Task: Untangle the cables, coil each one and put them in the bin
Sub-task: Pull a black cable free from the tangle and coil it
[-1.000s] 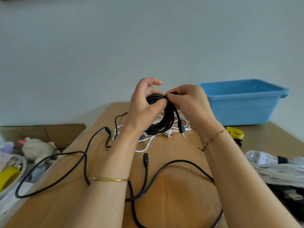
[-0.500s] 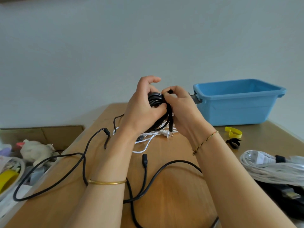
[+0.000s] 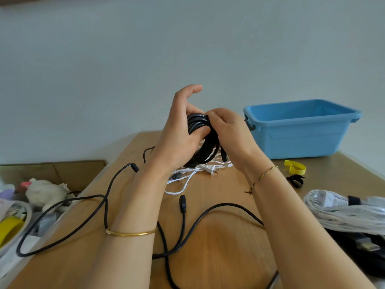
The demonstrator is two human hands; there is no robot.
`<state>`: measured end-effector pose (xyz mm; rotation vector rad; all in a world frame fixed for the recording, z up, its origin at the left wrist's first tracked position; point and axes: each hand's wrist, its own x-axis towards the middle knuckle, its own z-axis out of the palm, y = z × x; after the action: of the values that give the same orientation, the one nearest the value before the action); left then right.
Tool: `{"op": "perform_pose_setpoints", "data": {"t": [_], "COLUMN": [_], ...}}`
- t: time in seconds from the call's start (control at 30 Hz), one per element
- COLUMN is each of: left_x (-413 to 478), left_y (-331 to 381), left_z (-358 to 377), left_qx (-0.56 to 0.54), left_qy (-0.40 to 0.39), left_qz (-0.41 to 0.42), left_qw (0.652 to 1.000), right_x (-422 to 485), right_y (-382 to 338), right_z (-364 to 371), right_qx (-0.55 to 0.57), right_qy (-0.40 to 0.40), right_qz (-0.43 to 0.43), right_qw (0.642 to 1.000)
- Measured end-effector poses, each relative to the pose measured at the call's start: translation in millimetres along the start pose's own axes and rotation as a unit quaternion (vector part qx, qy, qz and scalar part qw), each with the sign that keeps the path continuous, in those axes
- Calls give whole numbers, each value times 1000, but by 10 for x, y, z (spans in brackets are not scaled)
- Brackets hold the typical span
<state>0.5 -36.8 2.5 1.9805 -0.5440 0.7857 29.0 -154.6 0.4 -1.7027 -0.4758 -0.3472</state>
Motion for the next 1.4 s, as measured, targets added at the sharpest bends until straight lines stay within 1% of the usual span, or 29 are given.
{"op": "perform_pose_setpoints", "data": {"t": [0.07,0.1,0.2,0.3,0.4,0.5,0.57,0.63,0.77,1.0,1.1,1.17,1.27,1.33,1.4], "left_x": [5,8,9,5,0,-2,4,1,-15,-8,-13,-6,-10,-13,-12], "left_y": [23,38,81,109,115,97,81,51,10,-18,-31,-52,-66,-62,-84], "left_z": [-16,-27,-53,-57,-67,-73,-74,-101,-131,-100,-92,-80,-12,58,105], "left_qx": [0,-1,4,16,13,7,-5,-20,-43,-67,-94,-120,-144,-146,-98], "left_qy": [-5,-11,-31,-50,-62,-69,-66,-60,-66,-71,-62,-56,-67,-89,-120], "left_qz": [5,8,25,33,32,29,19,3,-12,-12,-31,-63,-130,-177,-216], "left_qw": [1000,1000,999,998,997,997,998,998,997,995,993,989,979,969,964], "right_x": [-10,-12,-18,-24,-37,-57,-60,-62,-40,-14,-29,-57,-99,-103,-86], "right_y": [-21,-26,-6,26,16,-18,-34,-19,41,69,57,28,16,46,117], "right_z": [-45,-74,-154,-195,-185,-162,-157,-152,-179,-292,-304,-346,-414,-478,-565], "right_qx": [-13,0,88,120,100,53,47,60,135,134,142,120,45,-9,-97], "right_qy": [-26,-43,-108,-149,-145,-130,-125,-125,-138,-137,-146,-160,-163,-160,-156], "right_qz": [0,10,58,74,68,36,24,34,99,89,76,56,48,78,124], "right_qw": [1000,999,989,979,982,989,991,990,976,977,976,978,984,984,975]}}
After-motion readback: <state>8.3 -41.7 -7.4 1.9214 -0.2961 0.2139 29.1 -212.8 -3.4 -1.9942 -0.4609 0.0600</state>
